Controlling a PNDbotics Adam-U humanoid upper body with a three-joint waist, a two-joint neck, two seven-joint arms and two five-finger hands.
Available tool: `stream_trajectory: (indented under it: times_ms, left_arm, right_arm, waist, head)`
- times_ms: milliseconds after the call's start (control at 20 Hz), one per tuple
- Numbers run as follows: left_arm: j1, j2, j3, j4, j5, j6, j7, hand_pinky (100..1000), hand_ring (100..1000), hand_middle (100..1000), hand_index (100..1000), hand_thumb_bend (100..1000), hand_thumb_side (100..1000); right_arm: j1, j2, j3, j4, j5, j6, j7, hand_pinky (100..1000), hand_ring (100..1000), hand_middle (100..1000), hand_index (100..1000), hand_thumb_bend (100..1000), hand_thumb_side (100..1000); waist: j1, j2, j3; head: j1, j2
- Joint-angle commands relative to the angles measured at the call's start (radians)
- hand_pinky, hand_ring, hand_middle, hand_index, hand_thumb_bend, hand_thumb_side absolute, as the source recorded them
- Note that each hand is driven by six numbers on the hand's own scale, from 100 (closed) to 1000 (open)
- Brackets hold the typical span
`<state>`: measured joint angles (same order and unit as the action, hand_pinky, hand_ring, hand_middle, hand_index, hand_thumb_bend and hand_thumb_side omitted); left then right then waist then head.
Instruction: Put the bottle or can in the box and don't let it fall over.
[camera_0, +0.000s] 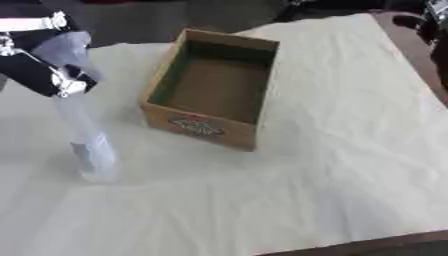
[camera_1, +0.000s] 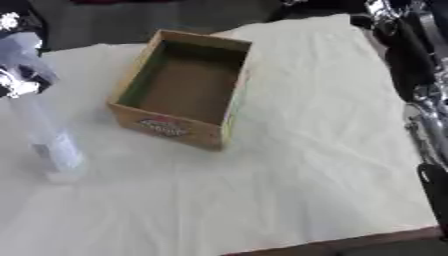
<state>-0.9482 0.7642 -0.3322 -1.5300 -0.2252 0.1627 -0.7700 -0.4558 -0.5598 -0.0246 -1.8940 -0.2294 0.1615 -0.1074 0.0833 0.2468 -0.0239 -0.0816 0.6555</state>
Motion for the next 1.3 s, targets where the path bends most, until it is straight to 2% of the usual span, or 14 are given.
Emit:
stream_trajectory:
  times_ms: [50, 550, 1000, 1300]
  left_arm:
    - [-0.044, 0.030, 0.039, -0.029, -0.009, -0.003, 0.016, 100, 100, 141, 169, 193, 100]
    - [-0.105, -0.001, 0.078, -0.055, -0.030, -0.004, 0.048, 100, 100, 126, 168, 207, 100]
    - [-0.234, -0.107, 0.092, 0.007, -0.117, -0.017, 0.086, 100, 100, 127, 168, 259, 100]
    - [-0.312, -0.196, 0.109, 0.090, -0.196, -0.041, 0.136, 100, 100, 123, 168, 244, 100]
  right_arm:
    - [-0.007, -0.028, -0.011, -0.008, -0.004, 0.001, -0.003, 866, 828, 782, 874, 100, 687]
    - [-0.008, -0.032, -0.012, -0.009, -0.004, 0.000, -0.005, 866, 826, 780, 873, 100, 686]
    - [-0.015, -0.031, -0.009, -0.009, -0.007, 0.000, -0.001, 866, 825, 780, 873, 100, 683]
    - [-0.028, -0.029, -0.003, -0.009, -0.009, 0.001, 0.006, 866, 826, 780, 873, 100, 682]
  waist:
    - [-0.004, -0.021, 0.004]
    - [-0.005, -0.024, 0.010]
    - [-0.003, -0.031, 0.007]
    - [0.005, -0.032, -0.002]
  head:
    - [-0.005, -0.005]
    - [-0.022, -0.001]
    - [-0.025, -0.001]
    - [-0.018, -0.003]
